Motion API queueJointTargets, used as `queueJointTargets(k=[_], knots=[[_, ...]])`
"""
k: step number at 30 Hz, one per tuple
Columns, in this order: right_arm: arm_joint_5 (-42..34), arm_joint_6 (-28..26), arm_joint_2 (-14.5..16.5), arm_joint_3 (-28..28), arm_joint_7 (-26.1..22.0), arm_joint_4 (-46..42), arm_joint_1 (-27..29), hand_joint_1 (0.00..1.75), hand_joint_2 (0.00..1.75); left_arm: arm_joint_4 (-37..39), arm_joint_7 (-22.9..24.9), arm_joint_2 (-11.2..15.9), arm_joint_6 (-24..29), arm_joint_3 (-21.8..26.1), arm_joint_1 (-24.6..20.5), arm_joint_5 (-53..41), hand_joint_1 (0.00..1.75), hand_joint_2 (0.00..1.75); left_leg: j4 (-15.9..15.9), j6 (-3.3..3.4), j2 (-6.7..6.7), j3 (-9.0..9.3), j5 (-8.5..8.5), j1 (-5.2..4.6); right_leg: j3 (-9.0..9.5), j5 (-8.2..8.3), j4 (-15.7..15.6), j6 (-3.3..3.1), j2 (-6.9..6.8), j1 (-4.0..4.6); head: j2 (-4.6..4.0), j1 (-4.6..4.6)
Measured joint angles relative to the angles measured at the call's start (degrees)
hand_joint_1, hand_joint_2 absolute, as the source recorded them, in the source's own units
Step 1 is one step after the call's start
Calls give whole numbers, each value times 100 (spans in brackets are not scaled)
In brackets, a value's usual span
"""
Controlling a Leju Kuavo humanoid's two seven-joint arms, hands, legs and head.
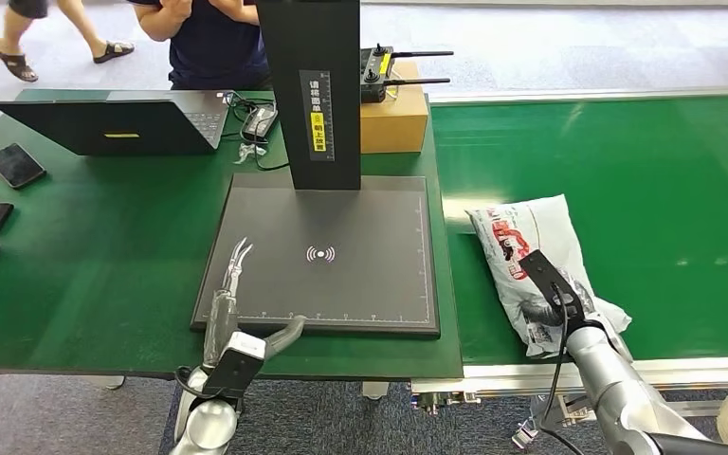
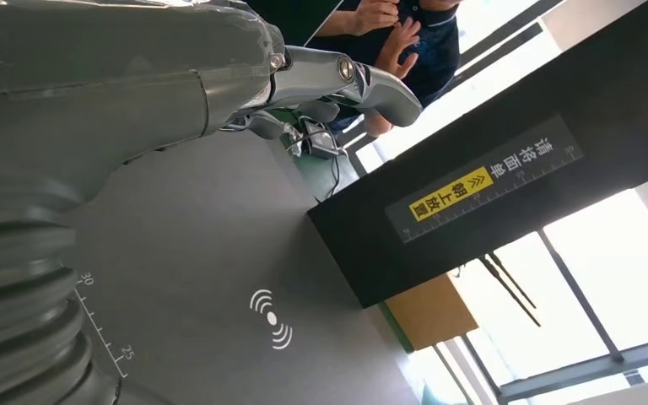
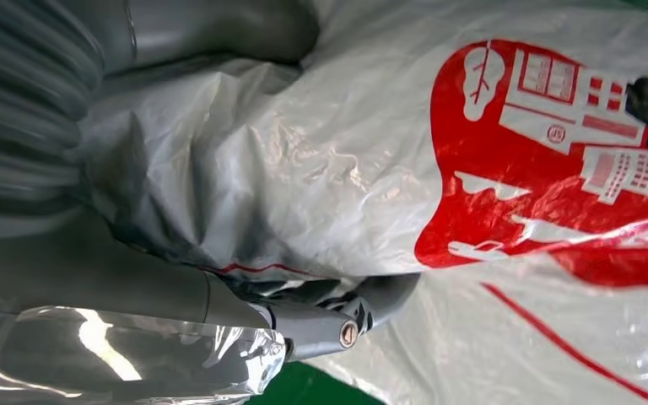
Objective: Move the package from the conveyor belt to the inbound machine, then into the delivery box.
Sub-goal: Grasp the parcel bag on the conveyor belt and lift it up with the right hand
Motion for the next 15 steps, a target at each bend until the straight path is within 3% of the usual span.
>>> queueJointTargets(k=[4,15], knots=[[85,-183,8,1,7,0,-28,152,175,0,-1,0,-2,1,6,-2,0,175,0,0,0,2,0,0,2,1,0,0,0,0,0,-1],[339,-914,80,14,-179,0,-46,171,175,-1,-2,0,-10,3,0,-13,0,175,0,0,-2,-4,0,0,-3,0,0,-1,-2,0,0,-1]])
